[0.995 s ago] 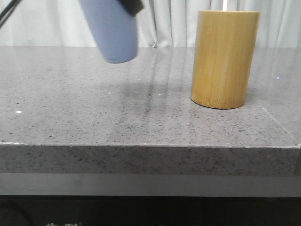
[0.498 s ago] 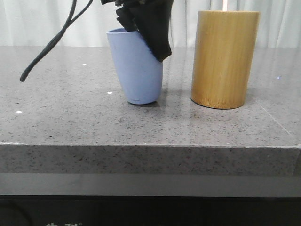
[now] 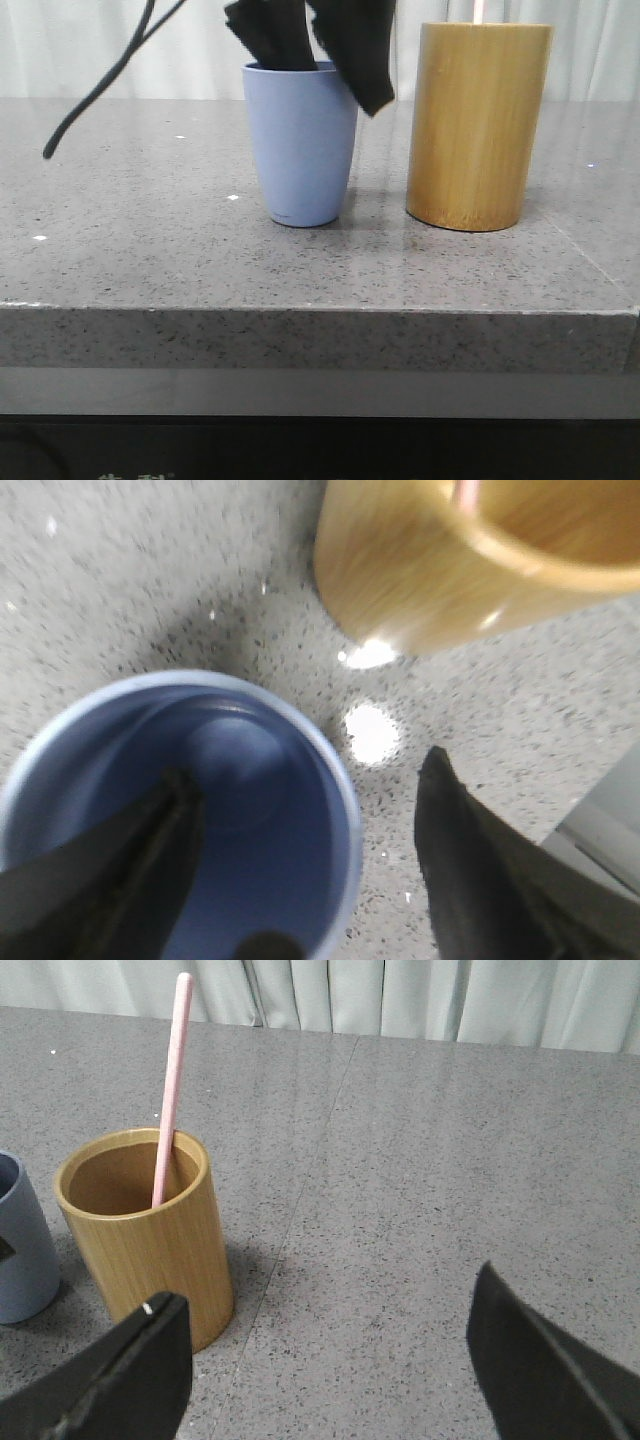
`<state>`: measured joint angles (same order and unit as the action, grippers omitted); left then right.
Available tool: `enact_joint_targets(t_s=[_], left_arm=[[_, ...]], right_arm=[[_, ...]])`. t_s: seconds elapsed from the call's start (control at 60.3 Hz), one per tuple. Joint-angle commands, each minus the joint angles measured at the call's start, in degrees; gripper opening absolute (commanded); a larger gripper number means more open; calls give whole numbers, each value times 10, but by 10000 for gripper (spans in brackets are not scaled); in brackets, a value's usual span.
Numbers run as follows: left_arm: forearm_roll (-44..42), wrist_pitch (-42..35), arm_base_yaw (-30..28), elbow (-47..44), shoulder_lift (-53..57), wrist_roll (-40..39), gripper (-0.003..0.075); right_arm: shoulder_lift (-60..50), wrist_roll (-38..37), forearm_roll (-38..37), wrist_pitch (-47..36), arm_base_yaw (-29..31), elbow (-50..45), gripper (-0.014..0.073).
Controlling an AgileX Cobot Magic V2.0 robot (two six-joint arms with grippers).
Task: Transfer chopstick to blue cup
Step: 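Lift the blue cup and set it down beside the bamboo holder, then open the left gripper and withdraw it from the blue cup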
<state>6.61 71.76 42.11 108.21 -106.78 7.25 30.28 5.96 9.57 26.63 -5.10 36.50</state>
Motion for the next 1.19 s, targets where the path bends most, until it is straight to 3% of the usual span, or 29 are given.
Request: enact_joint_targets(t_s=[0.0, 0.166, 0.299, 0.664, 0.912, 1.178], left_arm=[[13, 9, 5, 23, 60, -7, 468], [4, 9, 4, 23, 104, -7, 460], [-57, 9, 2, 21, 135, -9, 415], [-62, 9, -114, 13, 189, -13, -16], [-62, -3, -224, -108, 267, -26, -19], [-16, -172, -312, -344, 413, -43, -19]], right_arm=[[3, 2, 3, -37, 3, 20, 578], [3, 2, 3, -37, 3, 20, 578], [3, 2, 3, -37, 3, 20, 578], [3, 2, 3, -38, 3, 20, 578], [3, 2, 3, -38, 3, 20, 578], [3, 2, 3, -37, 3, 20, 578]])
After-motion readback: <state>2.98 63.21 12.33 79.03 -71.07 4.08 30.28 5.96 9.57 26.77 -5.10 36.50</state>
